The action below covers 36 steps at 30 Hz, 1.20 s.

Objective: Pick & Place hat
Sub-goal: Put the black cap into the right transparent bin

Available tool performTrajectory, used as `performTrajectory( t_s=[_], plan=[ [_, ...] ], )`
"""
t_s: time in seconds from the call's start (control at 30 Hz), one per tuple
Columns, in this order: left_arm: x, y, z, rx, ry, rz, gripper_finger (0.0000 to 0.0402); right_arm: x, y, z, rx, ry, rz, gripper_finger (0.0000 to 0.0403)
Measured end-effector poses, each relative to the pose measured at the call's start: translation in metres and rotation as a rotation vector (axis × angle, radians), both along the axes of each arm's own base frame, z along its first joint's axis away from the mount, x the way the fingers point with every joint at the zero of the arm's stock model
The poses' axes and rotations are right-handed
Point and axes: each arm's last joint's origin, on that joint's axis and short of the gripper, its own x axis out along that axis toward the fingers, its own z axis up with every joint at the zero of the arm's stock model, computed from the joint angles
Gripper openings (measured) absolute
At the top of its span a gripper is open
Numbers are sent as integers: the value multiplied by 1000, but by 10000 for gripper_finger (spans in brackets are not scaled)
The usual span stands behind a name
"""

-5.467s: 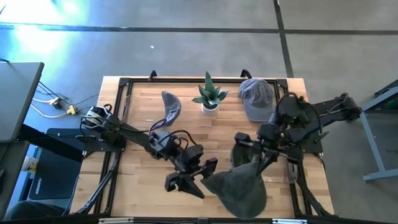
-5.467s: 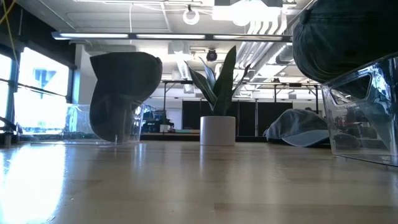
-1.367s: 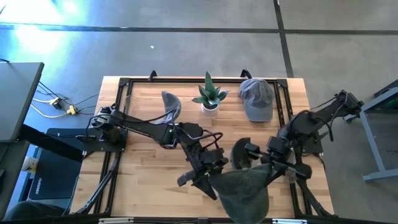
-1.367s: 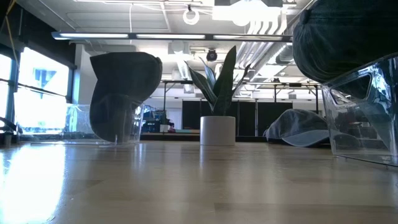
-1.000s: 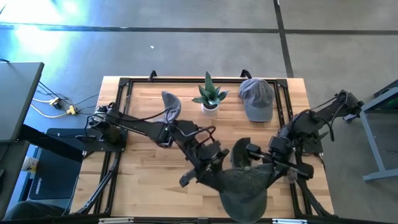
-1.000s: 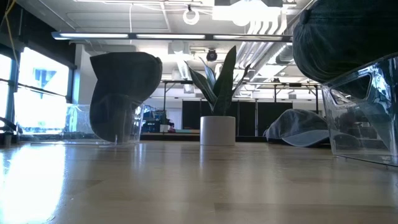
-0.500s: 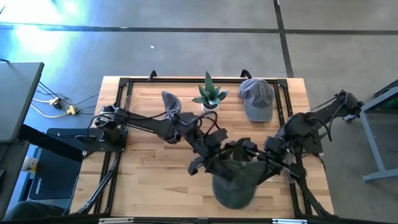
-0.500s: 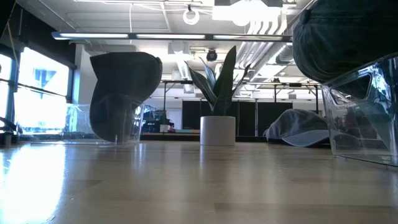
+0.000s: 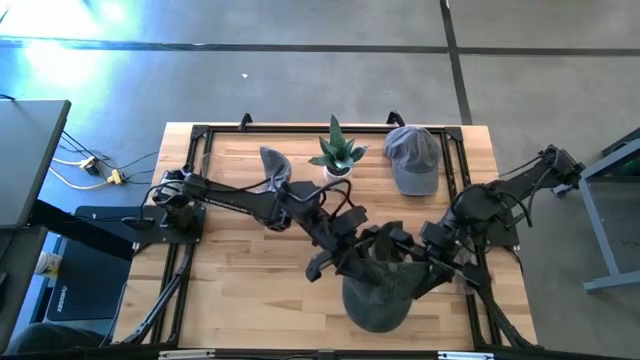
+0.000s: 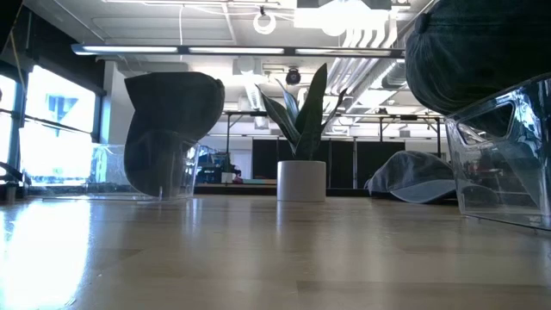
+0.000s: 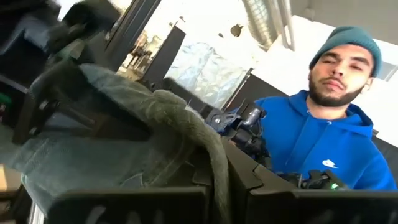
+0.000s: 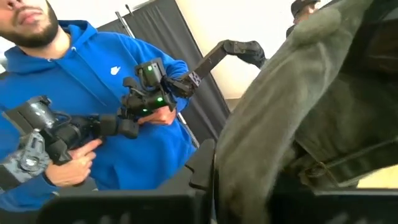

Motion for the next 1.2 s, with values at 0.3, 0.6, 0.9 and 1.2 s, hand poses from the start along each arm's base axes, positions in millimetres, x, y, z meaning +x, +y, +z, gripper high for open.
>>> performTrajectory(
  t_s=[0.3,0.6,0.9,1.2],
  plan=[
    [4,0,-12,25,130,36,3,5,-9,-10,-30,121,-70,188],
    [6,1,-18,45,185,82,2,6,-7,-11,-37,117,-227,201],
    [8,8,-21,85,187,153,1,6,-7,-11,-44,113,-264,102],
    [9,18,-22,120,166,66,35,6,-6,-11,-44,119,-263,14]
  ],
)
